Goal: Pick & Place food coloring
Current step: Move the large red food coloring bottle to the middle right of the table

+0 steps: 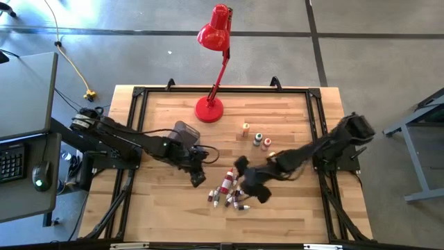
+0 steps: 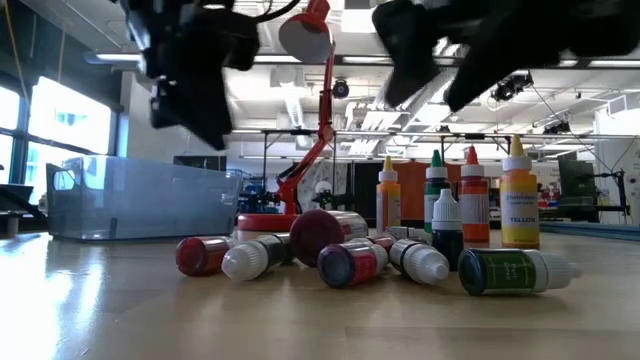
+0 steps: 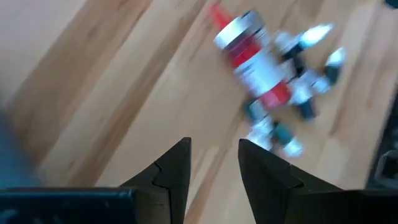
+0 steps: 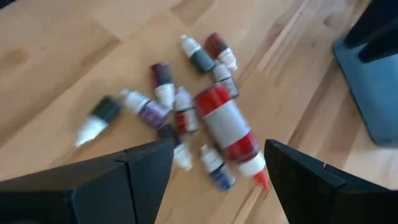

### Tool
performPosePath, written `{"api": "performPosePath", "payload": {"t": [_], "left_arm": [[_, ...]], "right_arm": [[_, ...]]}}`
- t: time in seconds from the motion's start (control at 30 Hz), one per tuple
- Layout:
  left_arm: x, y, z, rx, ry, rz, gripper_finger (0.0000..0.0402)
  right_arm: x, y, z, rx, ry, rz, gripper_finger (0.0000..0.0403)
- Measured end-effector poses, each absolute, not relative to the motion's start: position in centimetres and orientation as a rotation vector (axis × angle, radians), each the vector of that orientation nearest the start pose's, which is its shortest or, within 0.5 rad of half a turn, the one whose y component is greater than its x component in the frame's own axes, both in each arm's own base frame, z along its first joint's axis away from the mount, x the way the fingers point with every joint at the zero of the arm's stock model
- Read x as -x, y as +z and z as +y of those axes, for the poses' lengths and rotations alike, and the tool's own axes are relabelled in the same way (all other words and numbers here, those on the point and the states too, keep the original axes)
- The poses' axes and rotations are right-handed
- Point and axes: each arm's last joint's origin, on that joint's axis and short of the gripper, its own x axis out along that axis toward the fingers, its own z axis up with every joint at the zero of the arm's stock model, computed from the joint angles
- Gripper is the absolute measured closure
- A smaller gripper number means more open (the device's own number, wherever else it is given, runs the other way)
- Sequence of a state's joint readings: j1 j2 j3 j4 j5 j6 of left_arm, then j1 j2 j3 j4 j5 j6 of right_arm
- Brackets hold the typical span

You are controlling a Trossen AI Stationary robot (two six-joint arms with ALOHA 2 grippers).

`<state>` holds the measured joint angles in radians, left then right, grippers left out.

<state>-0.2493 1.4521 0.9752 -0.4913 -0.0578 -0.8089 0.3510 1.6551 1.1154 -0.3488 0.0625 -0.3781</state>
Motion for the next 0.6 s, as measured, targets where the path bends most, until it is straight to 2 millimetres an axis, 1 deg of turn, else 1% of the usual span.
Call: {"api": "performPosePath", "payload": {"t": [0.07,0.13,0.27,0.43,0.6], "left_arm": [[-27.4,22.9,-6.8,0.585,0.234,0.992,0.027],[-26.8,23.3,-6.6,0.575,0.248,1.008,0.027],[-26.1,24.2,-6.5,0.562,0.229,0.99,0.027],[-25.7,24.8,-6.3,0.517,0.198,0.973,0.027],[-25.8,24.7,-6.3,0.506,0.201,0.969,0.027]], "right_arm": [[-34.2,21.3,10.7,0.516,0.462,0.839,0.0155],[-35.7,20.3,9.8,0.509,0.491,0.881,0.0155],[-37.6,18.4,8.5,0.57,0.536,0.978,0.0155],[-38.8,16.7,7.6,0.638,0.576,1.028,0.0155],[-39.2,16.4,6.7,0.649,0.575,1.038,0.0155]]}}
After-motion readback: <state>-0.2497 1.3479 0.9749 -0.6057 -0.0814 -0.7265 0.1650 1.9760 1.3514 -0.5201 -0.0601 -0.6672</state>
